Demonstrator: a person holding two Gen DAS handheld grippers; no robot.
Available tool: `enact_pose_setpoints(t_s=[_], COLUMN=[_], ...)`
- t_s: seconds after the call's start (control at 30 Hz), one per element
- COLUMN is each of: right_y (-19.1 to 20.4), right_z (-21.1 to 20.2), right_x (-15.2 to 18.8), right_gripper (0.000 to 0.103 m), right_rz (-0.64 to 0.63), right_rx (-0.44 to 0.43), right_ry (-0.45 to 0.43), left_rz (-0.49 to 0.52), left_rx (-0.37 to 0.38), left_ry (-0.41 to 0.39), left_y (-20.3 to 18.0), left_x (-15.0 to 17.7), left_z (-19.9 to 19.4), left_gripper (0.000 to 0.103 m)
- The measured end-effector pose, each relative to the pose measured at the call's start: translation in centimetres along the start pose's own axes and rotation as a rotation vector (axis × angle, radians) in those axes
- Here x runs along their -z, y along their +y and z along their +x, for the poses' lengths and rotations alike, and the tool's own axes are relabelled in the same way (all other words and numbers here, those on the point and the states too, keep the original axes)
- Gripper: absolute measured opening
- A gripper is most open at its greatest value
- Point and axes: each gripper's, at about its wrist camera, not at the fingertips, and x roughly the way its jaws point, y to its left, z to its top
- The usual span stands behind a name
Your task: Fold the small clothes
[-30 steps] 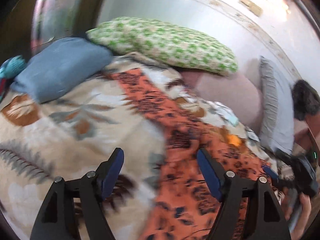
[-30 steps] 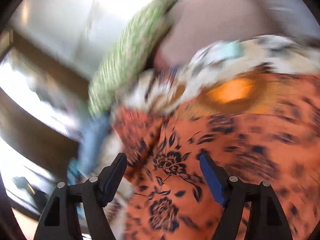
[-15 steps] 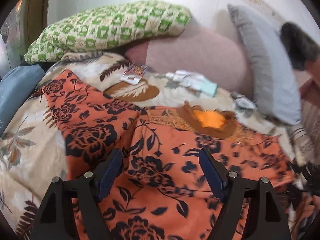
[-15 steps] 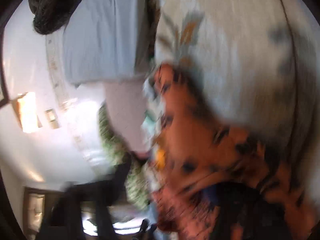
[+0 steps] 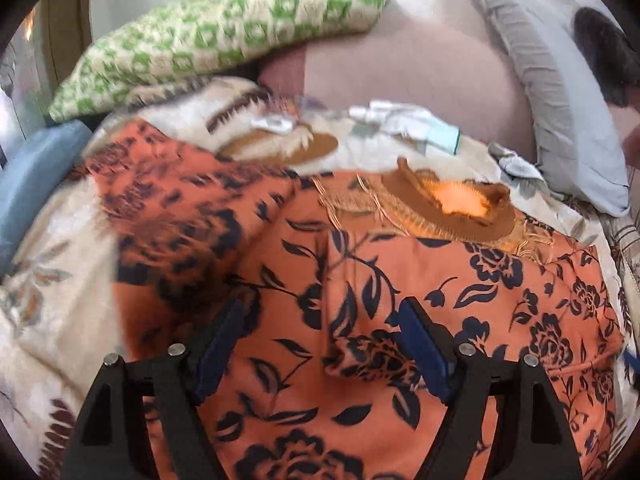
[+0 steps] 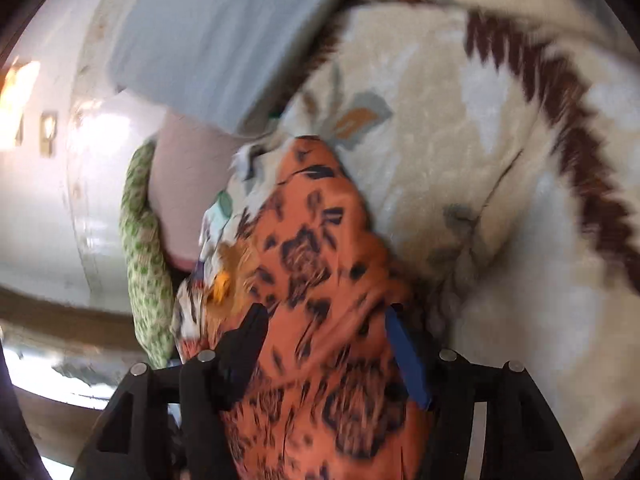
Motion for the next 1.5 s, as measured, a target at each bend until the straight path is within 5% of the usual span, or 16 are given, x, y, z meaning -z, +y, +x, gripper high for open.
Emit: enact_pose_setpoints(t_s=[0.03,0.1,0.2,0.3,0.37,0.4,0.63,0.77,0.83,0.87,0.93,1.07,1.13,1.2,1.33,1.5], right_y=[0.8,2.4,5.1,5.5,3.3,2.7,10.3,16.9,18.3,18.3,18.5,18.9,18.5,18.1,15.7,11.0], right_z=[-0.8,-1.8,1.7,7.9,13.6,14.6,12.2,15.3,18.3,20.0,21.3,21.8,21.5,19.7,13.6,8.5], right_x=[0.6,0.7,-0.6,-0.4,1.6,2.3,1.2,2.6,3.8,5.0,7.0,10.0,10.4,8.8,4.7,2.7], right_gripper=[0.066,0.066,0.066,0.071,0.072,0.06,0.062,0.062,0.062,0.059,0.029,0.033,0.053,0.063,0.07,0.07], right_rz=[-0.038,-0.068,-0.051,-0.019,0.032,0.038,-0.191,-0.532,-0.608,-0.632,-0.711,-0.815,-0.849,-0.756,-0.547,-0.487], right_rx=[-0.018,-0.115,-0.289,-0.32,-0.191,-0.142,-0.148,0.017,0.088,0.102,0.11,0.095,0.076,0.029,-0.068,-0.029], right_ry=[-0.011,-0.018,0.078,0.207,0.354,0.358,0.304,0.31,0.353,0.409,0.433,0.409,0.426,0.406,0.23,0.154], left_rz=[0.026,0.099,-0.013,-0.083,-0.092,-0.096,-0.131,-0.131,-0.126,-0.126,-0.126,-0.154,-0.164,-0.142,-0.175,-0.283], left_rx=[-0.046,-0.146,-0.062,0.014,0.022,0.046,0.142,0.103,0.103,0.117,0.128,0.142,0.182,0.218,0.299,0.393], left_ry=[0.003,0.136,0.148,0.109,0.083,0.066,0.102,0.22,0.19,0.187,0.177,0.138,0.14,0.124,0.165,0.304], left_y=[-0.2,-0.5,1.2,2.9,3.8,4.3,4.3,4.0,3.9,3.9,4.2,5.1,4.9,4.3,3.9,3.9], left_x=[0.3,1.1,1.4,0.9,0.4,0.2,0.4,1.3,1.4,1.4,1.4,1.2,0.9,0.2,-1.6,-2.8], left_z=[0.1,2.7,2.7,0.8,-0.3,-0.9,0.3,3.0,2.7,2.4,1.9,0.7,0.3,0.2,2.2,6.3], left_gripper=[0.08,0.081,0.081,0.081,0.081,0.081,0.081,0.081,0.081,0.081,0.081,0.081,0.081,0.081,0.081,0.079])
